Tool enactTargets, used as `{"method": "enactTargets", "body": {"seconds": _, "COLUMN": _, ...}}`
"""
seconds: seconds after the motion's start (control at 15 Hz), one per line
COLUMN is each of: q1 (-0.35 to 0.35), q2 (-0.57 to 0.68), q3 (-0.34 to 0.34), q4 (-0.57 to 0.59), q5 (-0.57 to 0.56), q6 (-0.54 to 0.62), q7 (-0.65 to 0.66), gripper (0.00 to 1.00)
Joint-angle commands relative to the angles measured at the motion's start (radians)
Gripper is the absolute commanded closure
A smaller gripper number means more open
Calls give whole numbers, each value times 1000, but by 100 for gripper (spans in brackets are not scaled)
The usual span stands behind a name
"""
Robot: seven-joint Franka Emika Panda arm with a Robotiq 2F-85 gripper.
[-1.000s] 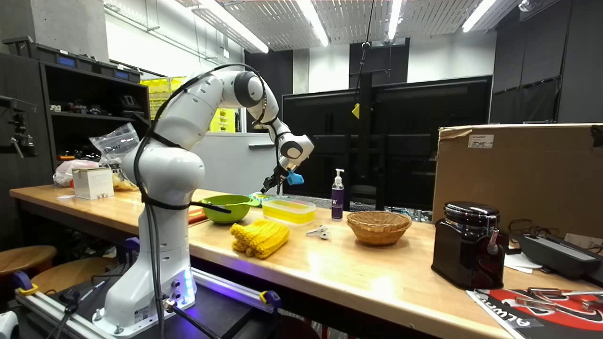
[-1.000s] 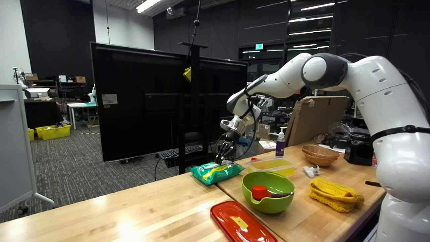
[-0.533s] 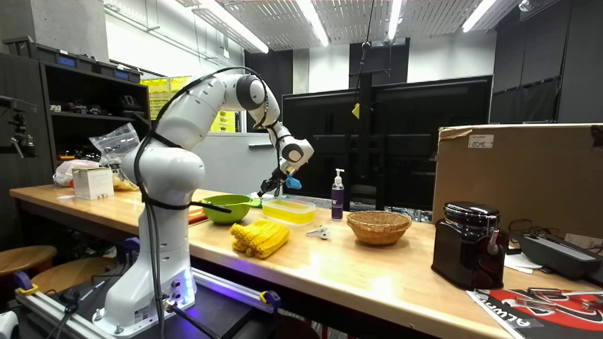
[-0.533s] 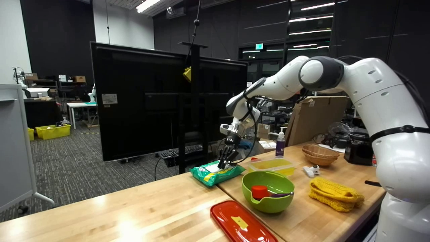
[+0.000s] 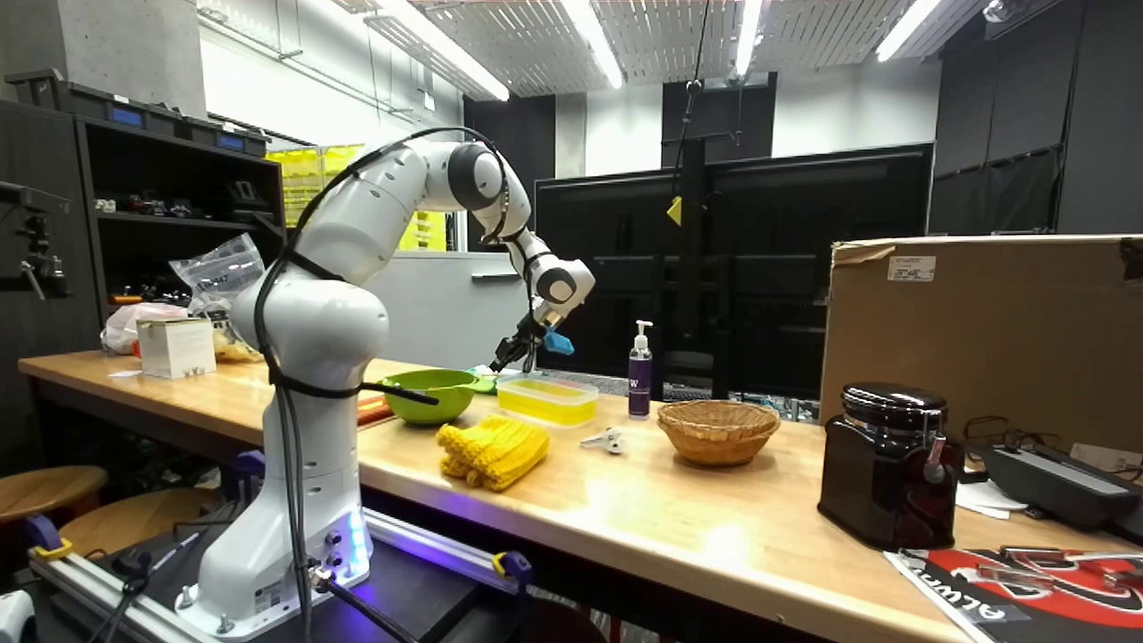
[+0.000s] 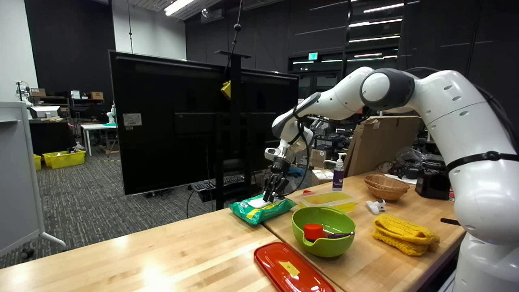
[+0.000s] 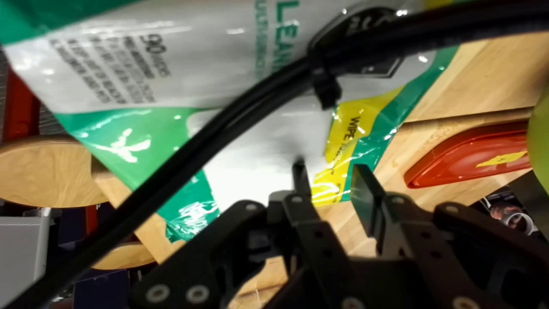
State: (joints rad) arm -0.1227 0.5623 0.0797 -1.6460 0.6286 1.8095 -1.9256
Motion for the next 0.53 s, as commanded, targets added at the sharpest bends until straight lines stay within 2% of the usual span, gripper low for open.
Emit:
{"method": "enactTargets", "body": {"seconds": 0.0, "q1": -2, "q2": 1, "q3": 7, "q4": 8, "q5": -10, "q6": 32, "q7": 4, "gripper": 36}}
{"method": "enactTargets", "body": {"seconds": 0.33, "q1": -7, "q2": -15, "q3": 13, "q4": -26, "q5": 16, "q6": 121, "q7": -8, "gripper": 2}}
{"method": "enactTargets", "body": {"seconds": 0.47, "q1": -12, "q2": -23, "q3": 20, "q4": -49, "q5": 45, "q6": 177, "q7": -16, "gripper": 0}}
